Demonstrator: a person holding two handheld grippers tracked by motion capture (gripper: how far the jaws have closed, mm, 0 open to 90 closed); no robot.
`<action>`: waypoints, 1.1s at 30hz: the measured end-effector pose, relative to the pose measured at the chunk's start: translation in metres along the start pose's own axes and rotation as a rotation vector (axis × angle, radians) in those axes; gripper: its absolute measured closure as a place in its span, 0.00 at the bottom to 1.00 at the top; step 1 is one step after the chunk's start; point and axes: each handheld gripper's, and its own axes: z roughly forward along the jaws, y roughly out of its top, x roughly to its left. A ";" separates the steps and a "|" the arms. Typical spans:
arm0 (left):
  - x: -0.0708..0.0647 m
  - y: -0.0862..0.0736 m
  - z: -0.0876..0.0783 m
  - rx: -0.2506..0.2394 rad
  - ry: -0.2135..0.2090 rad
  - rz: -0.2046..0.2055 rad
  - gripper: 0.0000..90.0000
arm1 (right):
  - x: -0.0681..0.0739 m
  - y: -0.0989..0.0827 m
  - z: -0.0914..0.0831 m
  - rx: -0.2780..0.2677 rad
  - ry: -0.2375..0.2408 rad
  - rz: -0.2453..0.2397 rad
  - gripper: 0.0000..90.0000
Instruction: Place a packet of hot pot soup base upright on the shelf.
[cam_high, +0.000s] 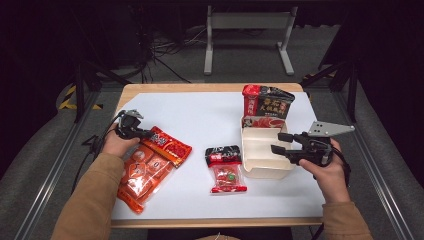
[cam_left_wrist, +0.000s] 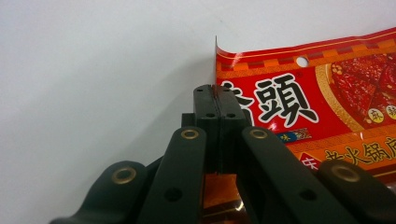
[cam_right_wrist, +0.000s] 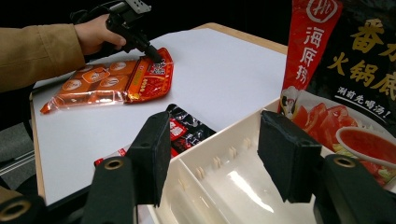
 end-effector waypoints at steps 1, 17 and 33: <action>0.000 0.000 -0.001 -0.004 0.002 0.000 1.00 | 0.000 0.000 0.000 -0.001 0.001 0.000 0.50; -0.015 0.005 -0.055 -0.170 0.027 -0.002 1.00 | 0.002 0.005 0.005 -0.005 0.024 0.001 0.55; -0.041 0.006 -0.112 -0.282 0.074 0.001 1.00 | 0.010 0.014 0.010 -0.026 0.048 -0.015 0.56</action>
